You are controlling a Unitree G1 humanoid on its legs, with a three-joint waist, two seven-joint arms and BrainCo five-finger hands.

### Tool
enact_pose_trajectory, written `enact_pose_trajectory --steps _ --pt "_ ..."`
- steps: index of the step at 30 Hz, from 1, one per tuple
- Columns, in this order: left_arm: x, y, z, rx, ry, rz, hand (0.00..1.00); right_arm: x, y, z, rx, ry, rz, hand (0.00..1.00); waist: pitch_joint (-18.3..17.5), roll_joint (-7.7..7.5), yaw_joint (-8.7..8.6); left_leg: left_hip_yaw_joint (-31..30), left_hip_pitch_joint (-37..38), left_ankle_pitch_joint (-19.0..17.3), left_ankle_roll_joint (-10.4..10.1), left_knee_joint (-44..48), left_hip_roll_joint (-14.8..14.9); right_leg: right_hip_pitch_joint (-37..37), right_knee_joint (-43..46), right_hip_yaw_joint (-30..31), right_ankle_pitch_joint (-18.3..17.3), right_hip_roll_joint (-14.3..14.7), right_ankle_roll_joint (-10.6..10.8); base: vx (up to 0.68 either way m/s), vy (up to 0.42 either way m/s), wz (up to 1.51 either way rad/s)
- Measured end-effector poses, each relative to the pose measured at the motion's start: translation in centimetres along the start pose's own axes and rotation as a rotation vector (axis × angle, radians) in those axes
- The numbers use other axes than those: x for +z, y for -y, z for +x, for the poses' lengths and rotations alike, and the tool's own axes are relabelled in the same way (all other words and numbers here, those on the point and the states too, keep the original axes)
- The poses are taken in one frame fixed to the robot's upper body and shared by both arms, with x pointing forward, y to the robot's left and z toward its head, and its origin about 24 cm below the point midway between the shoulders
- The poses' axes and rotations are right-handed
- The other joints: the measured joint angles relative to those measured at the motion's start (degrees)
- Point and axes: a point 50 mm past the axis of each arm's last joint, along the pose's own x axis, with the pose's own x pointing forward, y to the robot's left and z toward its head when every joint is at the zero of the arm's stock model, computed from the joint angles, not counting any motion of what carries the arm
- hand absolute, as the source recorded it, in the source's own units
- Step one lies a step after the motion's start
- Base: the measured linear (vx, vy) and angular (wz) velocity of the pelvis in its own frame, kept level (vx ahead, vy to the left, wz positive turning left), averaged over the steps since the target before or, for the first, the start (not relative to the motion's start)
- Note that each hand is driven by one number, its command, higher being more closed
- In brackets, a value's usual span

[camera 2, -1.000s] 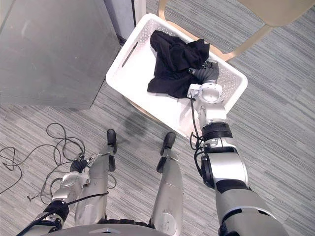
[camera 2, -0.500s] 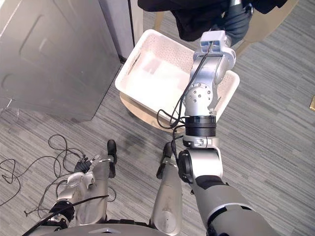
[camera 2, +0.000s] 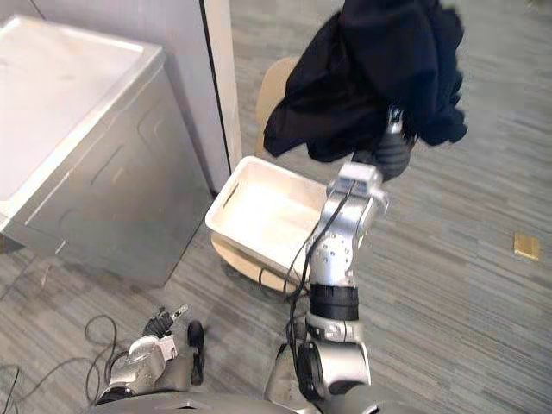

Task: Pick up the laundry basket with both hands and put the clothes into the washing machine.

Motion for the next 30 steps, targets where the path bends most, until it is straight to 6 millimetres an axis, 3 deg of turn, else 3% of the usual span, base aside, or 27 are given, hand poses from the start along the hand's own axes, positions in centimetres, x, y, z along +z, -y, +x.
enact_pose_trajectory --steps 1,3,8,13,19,20,24,30 --pt "0.7 0.1 -0.1 -0.006 0.031 -0.006 0.00 0.0 0.6 -0.3 -0.012 -0.010 -0.013 1.00 -0.69 -0.03 -0.07 0.20 0.60 0.01 -0.01 -0.59 0.06 0.51 -0.95 0.15 0.38 0.27 0.01 0.05 0.019 -0.22" --pt "4.4 0.6 -0.6 -0.038 0.186 -0.028 0.00 -0.3 2.7 -1.6 -0.059 -0.067 -0.066 1.00 -3.23 0.08 -0.45 1.73 2.52 0.18 0.13 -2.71 -0.02 2.44 -4.97 1.06 2.50 0.96 0.37 0.06 0.039 -0.33" --pt "11.6 1.3 -2.8 -0.076 0.501 -0.080 0.00 -0.3 5.6 -3.7 -0.096 -0.165 -0.198 1.00 -4.75 0.03 -2.22 4.13 6.27 0.13 0.30 -4.47 -0.53 6.62 -11.09 2.95 5.90 1.50 0.77 0.04 0.051 -0.24" --pt "15.7 4.0 -5.4 -0.185 0.707 -0.044 0.00 -1.2 7.6 -6.4 -0.111 -0.316 -0.287 1.00 -6.90 0.10 -3.00 6.44 9.10 -0.23 0.40 -5.50 -0.59 8.31 -13.06 4.97 6.87 2.02 0.87 0.01 0.015 -0.23" --pt "16.1 9.7 -7.5 -0.453 0.768 0.045 0.00 -2.5 7.6 -8.6 -0.048 -0.446 -0.322 1.00 -8.04 0.25 -3.69 8.14 11.06 -0.89 0.61 -5.49 -0.60 9.35 -13.76 6.71 7.11 2.30 0.55 -0.03 0.007 -0.18" --pt "16.1 11.4 -8.1 -0.540 0.777 0.085 0.00 -2.6 7.0 -9.0 -0.013 -0.462 -0.309 1.00 -8.19 0.30 -3.77 8.67 11.48 -1.04 0.76 -5.53 -0.59 9.36 -13.74 7.31 7.13 2.35 0.53 -0.04 0.008 -0.20" --pt "15.6 14.8 -8.9 -0.702 0.765 0.188 0.00 -2.8 5.6 -9.5 0.056 -0.484 -0.280 1.00 -9.34 0.63 -4.84 9.58 11.93 -1.36 0.47 -5.56 -0.60 9.16 -13.65 8.08 7.11 2.44 0.63 -0.03 0.001 -0.10" --pt "14.0 17.5 -8.3 -0.804 0.695 0.324 0.00 -2.6 6.1 -10.5 0.050 -0.511 -0.284 1.00 -10.47 0.90 -5.60 11.10 12.78 -1.68 0.51 -5.60 -0.66 9.21 -13.20 9.52 6.85 2.54 0.99 -0.03 -0.001 -0.13"
